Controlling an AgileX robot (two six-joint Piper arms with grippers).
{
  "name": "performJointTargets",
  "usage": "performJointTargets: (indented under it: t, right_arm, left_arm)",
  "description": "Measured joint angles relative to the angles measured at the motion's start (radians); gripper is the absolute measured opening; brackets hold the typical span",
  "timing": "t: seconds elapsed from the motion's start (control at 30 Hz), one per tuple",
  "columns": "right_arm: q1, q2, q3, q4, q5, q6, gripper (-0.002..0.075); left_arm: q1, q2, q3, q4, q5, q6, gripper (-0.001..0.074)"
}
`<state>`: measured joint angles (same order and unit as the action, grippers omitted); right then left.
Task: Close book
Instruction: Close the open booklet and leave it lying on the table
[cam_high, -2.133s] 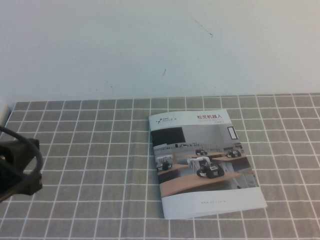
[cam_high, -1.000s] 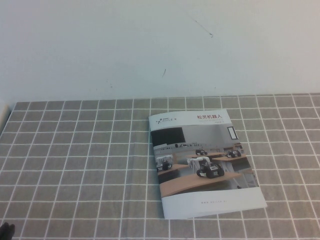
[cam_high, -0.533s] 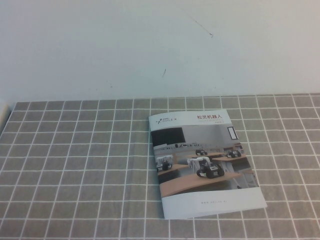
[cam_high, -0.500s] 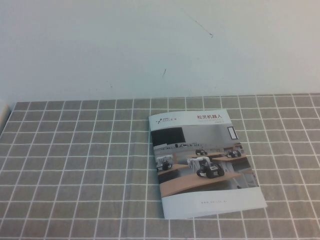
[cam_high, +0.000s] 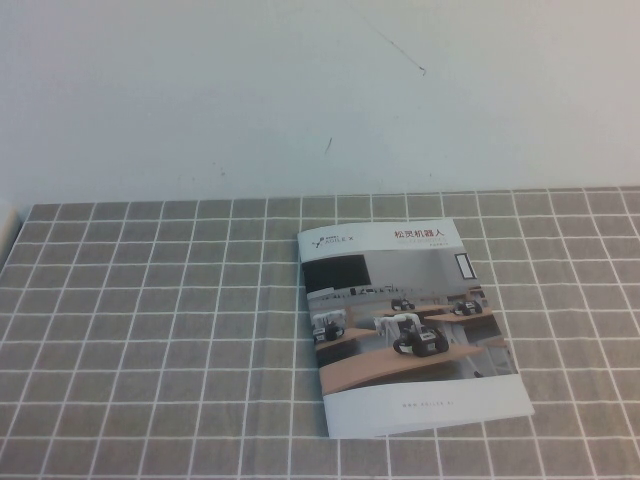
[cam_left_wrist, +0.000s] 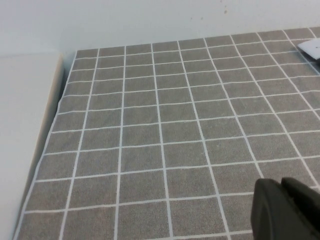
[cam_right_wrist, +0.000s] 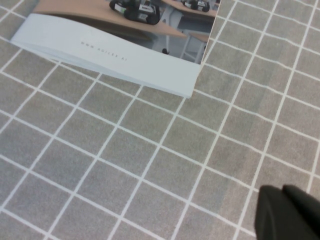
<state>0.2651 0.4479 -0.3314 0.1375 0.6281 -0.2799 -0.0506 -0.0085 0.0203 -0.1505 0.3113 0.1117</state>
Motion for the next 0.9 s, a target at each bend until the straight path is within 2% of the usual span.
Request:
performJointTargets:
  t: [0.4, 0.63, 0.9]
  right_arm:
    - [0.000, 0.000, 0.000, 0.000, 0.000, 0.000, -0.0003]
    - [0.000, 0.000, 0.000, 0.000, 0.002, 0.000, -0.0003]
    - [0.000, 0.000, 0.000, 0.000, 0.002, 0.000, -0.0003]
  left_arm:
    - [0.000, 0.000, -0.002, 0.042, 0.008, -0.001, -0.0002]
    - [0.000, 0.000, -0.002, 0.049, 0.012, -0.096, -0.0002]
    - [0.000, 0.000, -0.003, 0.051, 0.014, -0.102, -0.0002]
